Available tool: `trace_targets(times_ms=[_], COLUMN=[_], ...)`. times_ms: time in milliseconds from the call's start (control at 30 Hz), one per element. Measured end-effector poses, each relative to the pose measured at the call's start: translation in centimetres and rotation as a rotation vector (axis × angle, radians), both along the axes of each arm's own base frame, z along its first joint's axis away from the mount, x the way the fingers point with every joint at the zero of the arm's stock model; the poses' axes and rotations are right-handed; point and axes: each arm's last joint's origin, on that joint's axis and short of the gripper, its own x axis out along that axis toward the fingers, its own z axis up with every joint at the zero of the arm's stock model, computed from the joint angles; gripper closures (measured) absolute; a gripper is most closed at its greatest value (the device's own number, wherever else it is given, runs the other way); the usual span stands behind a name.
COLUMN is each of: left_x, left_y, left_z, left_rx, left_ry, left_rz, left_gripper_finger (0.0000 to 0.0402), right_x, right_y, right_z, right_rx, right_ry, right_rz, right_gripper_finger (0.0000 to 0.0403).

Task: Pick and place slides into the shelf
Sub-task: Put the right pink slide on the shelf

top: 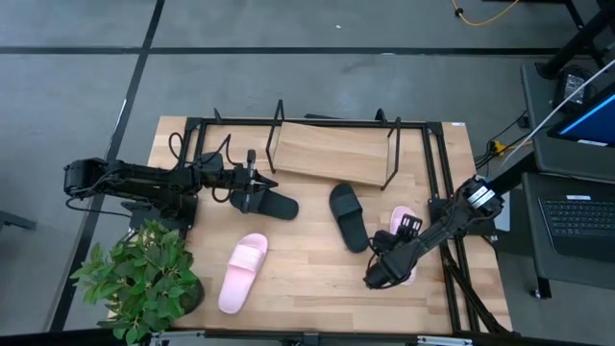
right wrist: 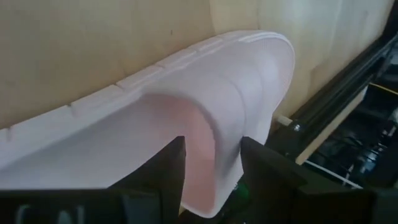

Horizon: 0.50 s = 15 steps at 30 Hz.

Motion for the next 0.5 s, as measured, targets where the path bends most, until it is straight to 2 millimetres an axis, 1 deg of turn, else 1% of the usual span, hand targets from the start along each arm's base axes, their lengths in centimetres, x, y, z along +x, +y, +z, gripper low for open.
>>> trace_targets(times_ms=[67,167,500], left_x=[0.00,0.00,0.00], left_y=[-0.01,0.00,0.00], left_z=[0.00,0.00,0.00], left_rx=[0.000,0.000,0.000], left_ry=[0.000,0.000,0.000], left_rz=[0.000,0.000,0.000], left_gripper_finger=[0.0401,0.0401,0.0401], right_x=[-0.07,-0.28,-0.23], right_y=[-0.22,-0.53,-0.48], right_z=[0.15,0.41,0.35], right_rx=[-0.027,-0.071,-0.062], right_ry=[0.002,0.016,0.010], right_rz=[-0.026,-0.066,-0.068], right_gripper_finger=[0.0248,0.0262,0.0351])
